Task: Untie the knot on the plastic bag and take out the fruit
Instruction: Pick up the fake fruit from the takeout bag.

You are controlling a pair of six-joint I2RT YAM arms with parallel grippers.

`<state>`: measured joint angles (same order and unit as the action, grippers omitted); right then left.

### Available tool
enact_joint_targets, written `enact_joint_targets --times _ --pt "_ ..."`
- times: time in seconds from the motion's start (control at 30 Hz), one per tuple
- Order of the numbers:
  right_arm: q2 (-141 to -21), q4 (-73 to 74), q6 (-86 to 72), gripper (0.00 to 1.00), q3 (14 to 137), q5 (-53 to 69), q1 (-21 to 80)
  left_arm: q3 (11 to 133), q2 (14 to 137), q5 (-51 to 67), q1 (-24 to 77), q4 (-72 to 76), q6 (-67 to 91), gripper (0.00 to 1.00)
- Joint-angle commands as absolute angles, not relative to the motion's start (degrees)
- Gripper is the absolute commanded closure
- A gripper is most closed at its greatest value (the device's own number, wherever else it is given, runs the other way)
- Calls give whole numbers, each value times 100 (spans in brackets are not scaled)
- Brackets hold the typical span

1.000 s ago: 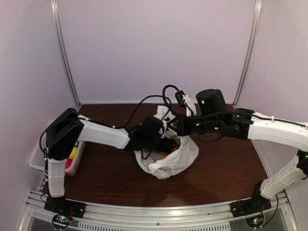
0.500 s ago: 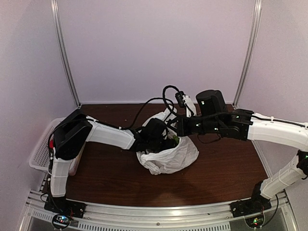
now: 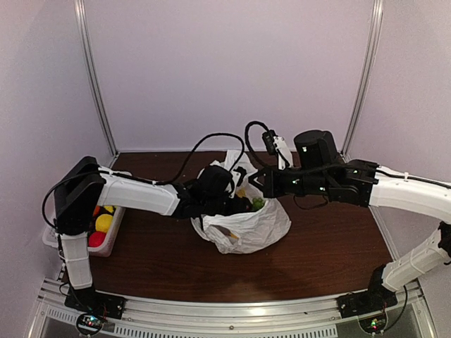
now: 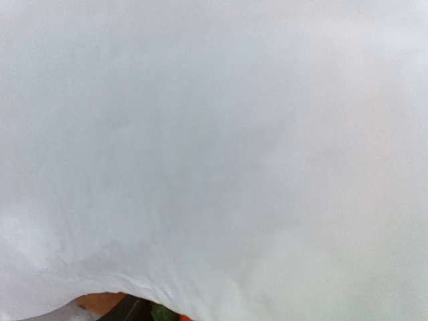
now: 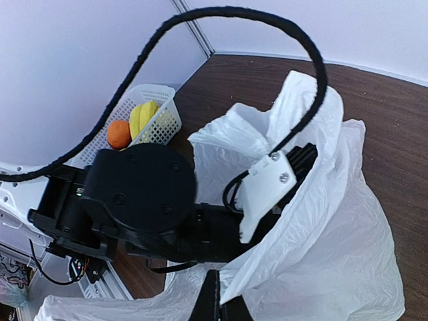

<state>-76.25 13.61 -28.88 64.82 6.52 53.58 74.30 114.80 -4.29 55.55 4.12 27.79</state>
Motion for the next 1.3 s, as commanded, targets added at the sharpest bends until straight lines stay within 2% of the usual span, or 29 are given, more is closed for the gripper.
enact_joint_targets --times 0.0,0.37,0.6,0.97,1.27 --pt "-7388 1425 -2883 100 6356 289 5353 6890 10497 -376 5557 862 2750 58" --pt "-7222 1526 -2907 100 6220 -155 5296 5742 8904 256 5609 925 2933 59" --pt "-7136 1577 -2944 100 6136 -224 5282 5431 8017 2 5610 552 3109 59" --pt "-7024 1574 -2998 100 6060 -264 5276 5973 7152 -217 5400 -718 2976 59" --pt "-7016 1423 -3058 100 5924 -282 5274 6455 6325 423 4481 -2127 2596 57"
